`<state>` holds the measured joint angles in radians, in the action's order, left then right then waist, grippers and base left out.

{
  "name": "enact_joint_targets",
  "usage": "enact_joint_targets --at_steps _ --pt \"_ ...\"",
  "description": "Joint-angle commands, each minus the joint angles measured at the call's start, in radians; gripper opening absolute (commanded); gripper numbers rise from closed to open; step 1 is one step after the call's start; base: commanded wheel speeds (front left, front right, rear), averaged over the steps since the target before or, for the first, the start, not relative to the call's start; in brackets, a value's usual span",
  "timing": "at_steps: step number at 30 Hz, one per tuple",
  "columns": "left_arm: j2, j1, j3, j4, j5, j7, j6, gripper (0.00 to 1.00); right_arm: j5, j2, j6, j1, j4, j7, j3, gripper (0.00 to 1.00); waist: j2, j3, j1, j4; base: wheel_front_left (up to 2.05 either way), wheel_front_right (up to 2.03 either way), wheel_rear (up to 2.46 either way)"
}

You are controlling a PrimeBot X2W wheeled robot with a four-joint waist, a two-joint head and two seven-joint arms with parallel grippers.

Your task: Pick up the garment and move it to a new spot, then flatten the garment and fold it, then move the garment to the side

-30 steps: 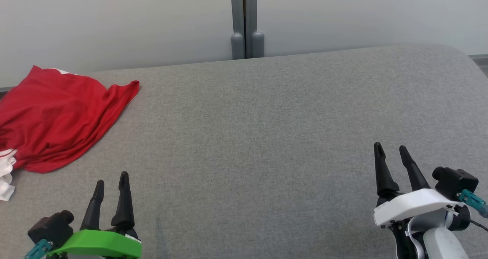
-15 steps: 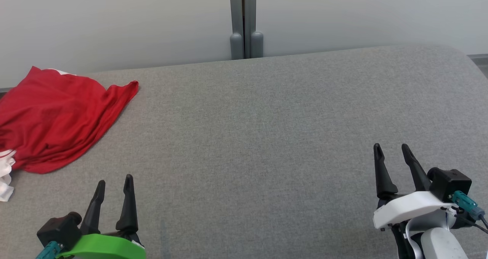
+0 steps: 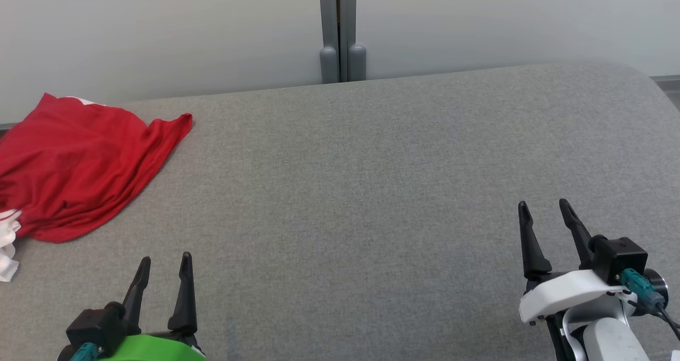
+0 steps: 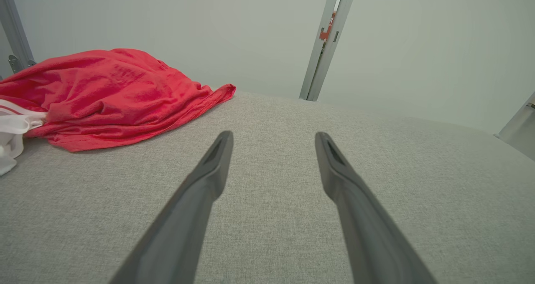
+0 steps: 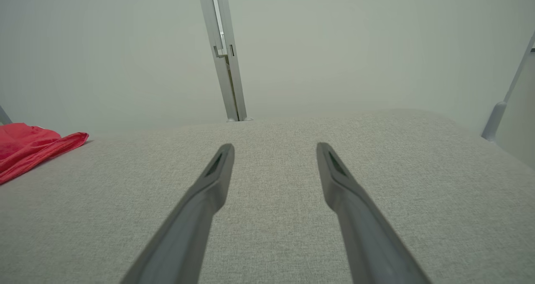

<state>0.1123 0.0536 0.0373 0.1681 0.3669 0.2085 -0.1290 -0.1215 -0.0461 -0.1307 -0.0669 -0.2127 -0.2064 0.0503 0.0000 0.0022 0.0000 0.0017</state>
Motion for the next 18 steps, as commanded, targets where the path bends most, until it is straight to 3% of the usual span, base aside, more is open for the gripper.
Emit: enact_joint_targets --at_steps 1,18 --pt "0.012 0.010 0.002 -0.003 -0.021 0.009 -0.002 1.00 0.024 -0.005 0.000 -0.002 0.005 -0.012 0.001 1.00 0.0000 0.000 0.0000 0.000 0.00 0.00 0.00" --pt "0.024 0.025 0.011 0.018 -0.122 0.041 -0.003 1.00 0.135 -0.006 0.000 0.008 -0.016 -0.044 -0.003 1.00 0.0000 0.000 0.0000 -0.004 0.00 0.00 0.00"
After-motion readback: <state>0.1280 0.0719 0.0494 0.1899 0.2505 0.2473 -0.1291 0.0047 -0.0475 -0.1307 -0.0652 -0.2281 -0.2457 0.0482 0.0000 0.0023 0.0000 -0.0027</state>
